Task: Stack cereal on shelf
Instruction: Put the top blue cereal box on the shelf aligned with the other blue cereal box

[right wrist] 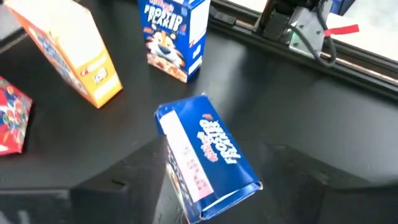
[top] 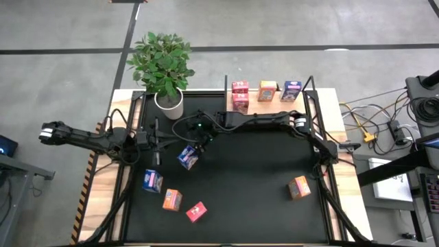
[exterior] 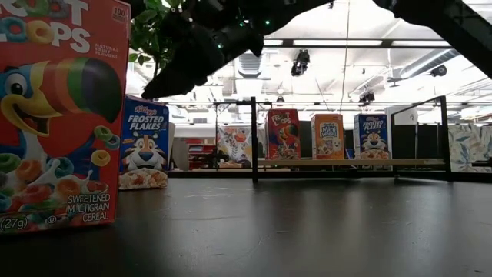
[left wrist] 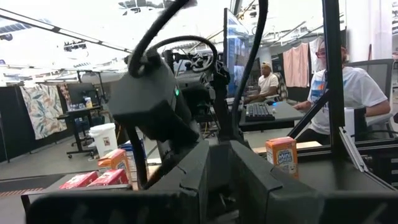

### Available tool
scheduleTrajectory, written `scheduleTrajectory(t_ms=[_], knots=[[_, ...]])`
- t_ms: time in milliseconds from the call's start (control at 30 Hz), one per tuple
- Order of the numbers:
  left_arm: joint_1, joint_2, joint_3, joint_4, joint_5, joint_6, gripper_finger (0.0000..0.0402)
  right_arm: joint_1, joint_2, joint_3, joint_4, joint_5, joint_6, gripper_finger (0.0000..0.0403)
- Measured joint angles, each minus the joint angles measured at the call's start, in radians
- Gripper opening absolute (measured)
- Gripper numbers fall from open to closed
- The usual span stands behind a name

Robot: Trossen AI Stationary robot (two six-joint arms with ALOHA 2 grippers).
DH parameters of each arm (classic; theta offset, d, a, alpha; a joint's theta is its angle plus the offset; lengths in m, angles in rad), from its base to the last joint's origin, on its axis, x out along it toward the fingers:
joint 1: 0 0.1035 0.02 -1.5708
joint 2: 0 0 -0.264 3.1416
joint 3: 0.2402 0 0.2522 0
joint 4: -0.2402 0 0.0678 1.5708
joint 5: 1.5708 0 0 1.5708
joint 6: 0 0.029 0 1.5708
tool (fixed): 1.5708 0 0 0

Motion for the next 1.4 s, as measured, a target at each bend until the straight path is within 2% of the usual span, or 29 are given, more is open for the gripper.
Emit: scheduleTrajectory(t_ms=[133,233,533,667,833,1133,1267,1400], knots=[[0.000,0.000,0.000,0.000,0.000,0.000,0.0045,0.000,0.021,-0.009,-0.001,0.001,-0.024,0.0274],[0.000,0.000,0.000,0.000,0.000,0.000,0.0045,0.000,0.029,-0.008,0.004,0.004,-0.021,0.0275],[0.000,0.000,0.000,-0.001,0.000,0.002,0.0045,0.000,0.022,-0.006,-0.007,0.007,-0.014,0.0200],[0.000,0.000,0.000,-0.002,0.000,0.003,0.0045,0.002,0.022,-0.006,-0.005,0.021,-0.005,0.0190],[0.000,0.000,0.000,-0.003,0.000,0.003,0.0045,0.003,0.020,-0.004,-0.003,0.060,0.023,0.0219],[0.000,0.000,0.000,-0.003,0.000,0.004,0.0045,0.003,0.020,-0.003,-0.002,0.064,0.014,0.0286],[0.000,0.000,0.000,-0.004,0.000,0.004,0.0045,0.005,0.020,-0.015,-0.001,0.062,0.014,0.0292],[0.000,0.000,0.000,-0.004,0.000,0.004,0.0045,0.012,0.020,-0.018,0.000,0.059,0.015,0.0275]])
